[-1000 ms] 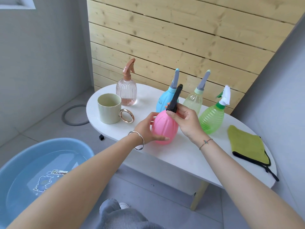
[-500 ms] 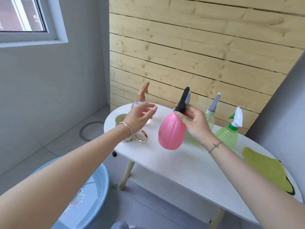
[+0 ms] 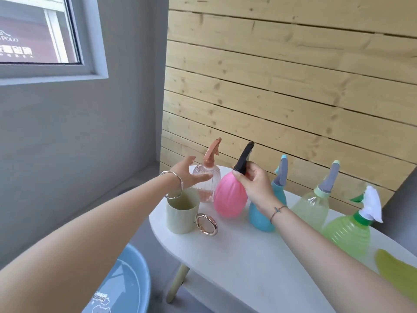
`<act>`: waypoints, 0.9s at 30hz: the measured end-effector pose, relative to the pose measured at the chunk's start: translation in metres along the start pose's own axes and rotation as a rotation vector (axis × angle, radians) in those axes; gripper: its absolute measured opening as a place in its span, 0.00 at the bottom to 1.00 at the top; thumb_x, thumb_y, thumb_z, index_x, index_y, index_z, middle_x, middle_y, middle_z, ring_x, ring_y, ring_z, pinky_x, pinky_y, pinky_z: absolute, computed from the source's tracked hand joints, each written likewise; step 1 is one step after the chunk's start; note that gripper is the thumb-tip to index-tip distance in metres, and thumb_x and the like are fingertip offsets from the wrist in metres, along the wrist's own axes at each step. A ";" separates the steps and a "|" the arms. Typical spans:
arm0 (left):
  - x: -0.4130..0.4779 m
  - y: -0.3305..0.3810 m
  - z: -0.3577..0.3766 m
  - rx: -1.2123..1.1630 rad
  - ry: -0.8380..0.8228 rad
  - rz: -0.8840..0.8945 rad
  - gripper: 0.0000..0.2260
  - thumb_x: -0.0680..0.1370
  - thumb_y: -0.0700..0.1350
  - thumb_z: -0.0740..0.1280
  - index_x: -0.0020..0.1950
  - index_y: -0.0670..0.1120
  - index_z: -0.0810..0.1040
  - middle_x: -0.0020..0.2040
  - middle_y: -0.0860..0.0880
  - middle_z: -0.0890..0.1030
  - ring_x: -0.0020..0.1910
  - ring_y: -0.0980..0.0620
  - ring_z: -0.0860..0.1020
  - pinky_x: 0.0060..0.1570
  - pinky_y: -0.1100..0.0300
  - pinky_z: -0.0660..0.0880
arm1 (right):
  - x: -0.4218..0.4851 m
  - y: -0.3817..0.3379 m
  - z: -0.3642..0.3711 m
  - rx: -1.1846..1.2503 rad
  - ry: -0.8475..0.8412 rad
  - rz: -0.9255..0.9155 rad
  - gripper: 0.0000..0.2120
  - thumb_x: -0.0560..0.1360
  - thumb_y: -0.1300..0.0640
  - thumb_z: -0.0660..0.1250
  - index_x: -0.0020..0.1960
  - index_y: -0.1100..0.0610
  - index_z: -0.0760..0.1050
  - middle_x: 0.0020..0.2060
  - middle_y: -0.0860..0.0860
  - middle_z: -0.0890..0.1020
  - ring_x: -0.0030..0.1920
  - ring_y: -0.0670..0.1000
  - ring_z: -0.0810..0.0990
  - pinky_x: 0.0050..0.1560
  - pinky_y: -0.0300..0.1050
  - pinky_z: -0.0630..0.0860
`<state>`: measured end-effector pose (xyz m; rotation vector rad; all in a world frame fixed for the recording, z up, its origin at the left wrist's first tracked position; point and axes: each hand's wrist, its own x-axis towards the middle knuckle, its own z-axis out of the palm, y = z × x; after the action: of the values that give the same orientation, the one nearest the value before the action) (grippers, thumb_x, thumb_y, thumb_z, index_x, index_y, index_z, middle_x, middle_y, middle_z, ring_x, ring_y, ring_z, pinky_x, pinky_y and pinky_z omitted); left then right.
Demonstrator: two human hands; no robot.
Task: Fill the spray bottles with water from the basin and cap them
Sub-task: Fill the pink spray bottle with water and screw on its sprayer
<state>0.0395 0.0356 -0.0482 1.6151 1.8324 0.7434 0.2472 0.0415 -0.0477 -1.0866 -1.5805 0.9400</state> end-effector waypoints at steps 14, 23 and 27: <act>0.043 -0.011 0.027 0.115 -0.006 -0.010 0.40 0.71 0.59 0.73 0.77 0.48 0.58 0.72 0.48 0.69 0.68 0.46 0.71 0.65 0.54 0.69 | 0.024 0.038 0.006 -0.127 0.031 -0.017 0.07 0.78 0.61 0.64 0.56 0.54 0.73 0.52 0.50 0.81 0.55 0.49 0.78 0.60 0.43 0.71; 0.045 -0.016 0.026 0.096 0.009 0.012 0.38 0.71 0.58 0.74 0.75 0.49 0.62 0.72 0.47 0.70 0.66 0.45 0.72 0.64 0.55 0.69 | 0.029 0.045 0.007 -0.139 0.047 -0.053 0.06 0.79 0.60 0.63 0.56 0.54 0.72 0.52 0.51 0.80 0.56 0.52 0.78 0.61 0.46 0.72; 0.046 -0.019 0.027 0.072 -0.002 0.010 0.38 0.70 0.58 0.74 0.75 0.50 0.62 0.72 0.47 0.70 0.65 0.45 0.74 0.64 0.52 0.71 | 0.033 0.045 0.006 -0.122 0.063 -0.033 0.06 0.78 0.61 0.64 0.54 0.54 0.72 0.52 0.51 0.81 0.56 0.52 0.78 0.63 0.48 0.72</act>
<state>0.0420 0.0805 -0.0829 1.6703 1.8702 0.6867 0.2457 0.0859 -0.0820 -1.1599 -1.6163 0.7876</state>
